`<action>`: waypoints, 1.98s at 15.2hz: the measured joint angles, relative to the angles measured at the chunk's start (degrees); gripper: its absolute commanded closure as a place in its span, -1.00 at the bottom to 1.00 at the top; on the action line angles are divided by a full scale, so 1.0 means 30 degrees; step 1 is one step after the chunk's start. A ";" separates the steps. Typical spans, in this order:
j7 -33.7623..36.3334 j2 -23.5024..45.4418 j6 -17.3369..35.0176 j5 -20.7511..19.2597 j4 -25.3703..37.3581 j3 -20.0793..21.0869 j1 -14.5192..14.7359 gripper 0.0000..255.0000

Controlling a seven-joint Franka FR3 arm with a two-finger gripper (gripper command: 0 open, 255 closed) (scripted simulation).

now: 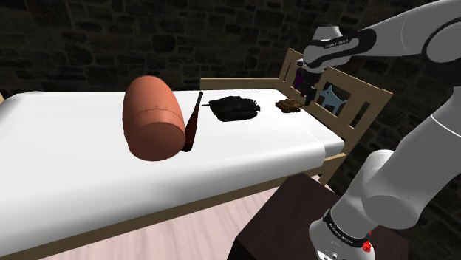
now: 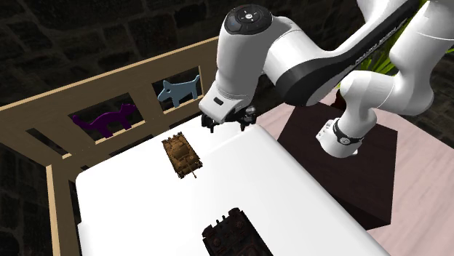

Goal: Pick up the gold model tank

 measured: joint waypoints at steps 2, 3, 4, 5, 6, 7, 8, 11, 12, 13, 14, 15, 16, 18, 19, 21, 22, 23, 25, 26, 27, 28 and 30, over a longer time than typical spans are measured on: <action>-0.2106 0.1909 0.0664 0.1482 0.1126 -0.0579 0.0056 -1.00; -0.3091 0.2716 0.1022 0.2170 0.1494 -0.0714 -0.0036 -1.00; -0.4228 0.3796 0.1398 0.3073 0.2068 -0.0832 -0.0275 -1.00; -0.5324 0.4682 0.1452 0.3883 0.2774 -0.0822 -0.0575 -1.00; -0.6464 0.5872 0.1581 0.4896 0.3670 -0.0676 -0.1026 -1.00; -0.7470 0.6814 0.1637 0.5723 0.4437 -0.0453 -0.1502 -1.00; -0.8342 0.7611 0.1516 0.6381 0.5288 -0.0201 -0.1974 -1.00; -1.0717 1.0291 0.1216 0.8307 0.8168 0.0877 -0.3724 -1.00; -1.1078 1.0699 0.1253 0.8578 0.8538 0.1080 -0.4003 -1.00; -1.1218 1.0910 0.1414 0.8716 0.8581 0.1200 -0.4096 -1.00; -1.1320 1.1031 0.1648 0.8810 0.8461 0.1275 -0.4149 -1.00; -1.1340 1.1170 0.1844 0.8898 0.8390 0.1349 -0.4172 -1.00; -1.1403 1.1343 0.1980 0.9012 0.8408 0.1430 -0.4255 -1.00; -1.1482 1.1539 0.2374 0.9159 0.8184 0.1530 -0.4325 -1.00; -1.1531 1.1678 0.2555 0.9254 0.8124 0.1594 -0.4388 -1.00; -1.1542 1.1721 0.2693 0.9290 0.8021 0.1620 -0.4391 1.00; -1.1543 1.1721 0.2715 0.9295 0.8000 0.1624 -0.4388 1.00; -1.1543 1.1722 0.2730 0.9298 0.7994 0.1623 -0.4390 1.00; -1.1545 1.1718 0.2738 0.9299 0.7990 0.1624 -0.4388 1.00; -1.1545 1.1719 0.2738 0.9300 0.7992 0.1624 -0.4389 1.00; -1.1545 1.1720 0.2739 0.9301 0.7993 0.1625 -0.4389 1.00; -1.1547 1.1721 0.2741 0.9302 0.7993 0.1625 -0.4390 1.00; -1.1546 1.1719 0.2748 0.9301 0.7989 0.1624 -0.4388 1.00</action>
